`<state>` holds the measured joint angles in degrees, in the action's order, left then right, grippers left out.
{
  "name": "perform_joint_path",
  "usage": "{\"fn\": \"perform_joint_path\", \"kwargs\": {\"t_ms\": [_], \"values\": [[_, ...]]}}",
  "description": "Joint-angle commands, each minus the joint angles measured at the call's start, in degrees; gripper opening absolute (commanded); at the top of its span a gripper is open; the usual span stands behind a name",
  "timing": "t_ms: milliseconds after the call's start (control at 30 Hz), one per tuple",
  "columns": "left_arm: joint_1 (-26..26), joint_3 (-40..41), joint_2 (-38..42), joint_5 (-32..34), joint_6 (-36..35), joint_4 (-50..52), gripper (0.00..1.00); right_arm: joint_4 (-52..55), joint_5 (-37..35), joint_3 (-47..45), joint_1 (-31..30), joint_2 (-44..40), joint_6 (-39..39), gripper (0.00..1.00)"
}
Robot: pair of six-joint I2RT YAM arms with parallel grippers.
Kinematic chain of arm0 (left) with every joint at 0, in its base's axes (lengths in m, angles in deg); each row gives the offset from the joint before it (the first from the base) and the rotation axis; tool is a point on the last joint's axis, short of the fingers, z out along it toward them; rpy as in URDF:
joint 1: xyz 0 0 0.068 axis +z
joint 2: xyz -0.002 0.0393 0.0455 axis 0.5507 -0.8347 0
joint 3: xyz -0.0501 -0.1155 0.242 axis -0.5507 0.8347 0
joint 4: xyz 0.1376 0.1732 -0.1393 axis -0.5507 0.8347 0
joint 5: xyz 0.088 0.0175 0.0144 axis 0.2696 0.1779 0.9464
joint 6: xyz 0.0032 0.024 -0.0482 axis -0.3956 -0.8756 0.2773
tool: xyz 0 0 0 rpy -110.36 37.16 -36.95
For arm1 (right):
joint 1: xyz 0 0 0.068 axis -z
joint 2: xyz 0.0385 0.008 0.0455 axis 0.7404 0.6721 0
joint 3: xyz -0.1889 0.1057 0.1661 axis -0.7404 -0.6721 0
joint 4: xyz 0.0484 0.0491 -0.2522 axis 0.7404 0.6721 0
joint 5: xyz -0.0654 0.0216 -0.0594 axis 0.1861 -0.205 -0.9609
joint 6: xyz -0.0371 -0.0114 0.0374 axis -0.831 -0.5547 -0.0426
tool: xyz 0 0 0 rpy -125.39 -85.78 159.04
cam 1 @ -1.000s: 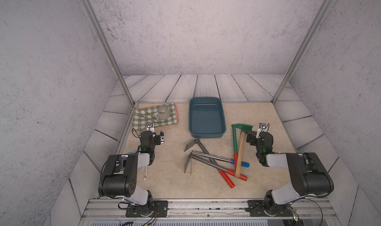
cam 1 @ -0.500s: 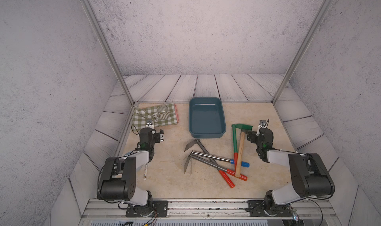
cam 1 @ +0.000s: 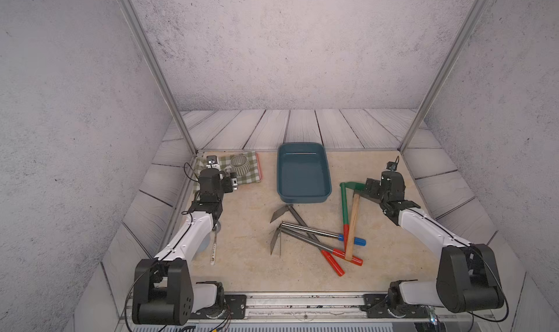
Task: Put the small hoe into the storage box
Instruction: Pick up the hoe from the center of the board.
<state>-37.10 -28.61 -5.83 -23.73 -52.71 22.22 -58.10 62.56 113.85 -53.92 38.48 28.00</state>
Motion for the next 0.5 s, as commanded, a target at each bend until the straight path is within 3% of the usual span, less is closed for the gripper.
{"fn": "perform_joint_path", "kwargs": {"t_ms": [0,300,467], "values": [[-1.00,-3.85,2.29,0.82,5.68,14.32,0.93,17.60,2.49,6.64,-0.02,0.65,5.05,0.99],[-6.51,-11.27,6.11,1.26,7.20,30.91,0.93,39.43,6.92,20.54,-0.15,7.21,10.73,0.99],[-8.71,-14.27,3.74,0.29,6.86,36.65,0.93,44.63,10.73,21.71,-0.10,7.66,13.74,1.00]]}}
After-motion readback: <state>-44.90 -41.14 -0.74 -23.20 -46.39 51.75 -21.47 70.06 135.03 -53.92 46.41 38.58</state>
